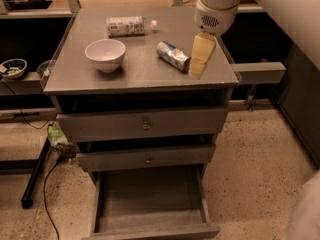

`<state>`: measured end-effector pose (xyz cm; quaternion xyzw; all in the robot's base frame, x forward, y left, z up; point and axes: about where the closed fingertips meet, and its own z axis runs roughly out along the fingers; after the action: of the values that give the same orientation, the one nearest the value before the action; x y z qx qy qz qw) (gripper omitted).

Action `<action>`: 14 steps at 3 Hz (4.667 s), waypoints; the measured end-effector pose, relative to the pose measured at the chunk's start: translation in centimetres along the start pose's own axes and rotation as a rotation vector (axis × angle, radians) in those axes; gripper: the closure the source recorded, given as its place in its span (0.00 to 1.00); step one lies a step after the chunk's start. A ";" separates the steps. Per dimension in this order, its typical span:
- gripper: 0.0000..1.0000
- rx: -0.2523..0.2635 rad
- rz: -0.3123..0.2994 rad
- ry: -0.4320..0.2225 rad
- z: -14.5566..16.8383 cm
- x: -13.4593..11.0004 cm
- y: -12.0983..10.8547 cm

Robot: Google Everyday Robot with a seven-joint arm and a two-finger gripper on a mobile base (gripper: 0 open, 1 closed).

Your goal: Place redbull can into bottom drawer

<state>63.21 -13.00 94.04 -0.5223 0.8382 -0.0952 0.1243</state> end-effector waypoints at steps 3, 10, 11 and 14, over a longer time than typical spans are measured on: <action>0.00 -0.017 -0.046 -0.004 3.5 -4.2 -1.0; 0.00 -0.068 0.015 -0.086 9.4 -8.4 -6.8; 0.00 -0.098 0.020 -0.106 10.3 -8.9 -6.8; 0.00 -0.172 0.005 -0.120 13.2 -9.9 -5.9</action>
Offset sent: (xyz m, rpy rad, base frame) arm 0.0340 0.0302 -0.0275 -0.0119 0.0593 0.0505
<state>76.48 -7.00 84.25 -0.5338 0.8356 0.0087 0.1293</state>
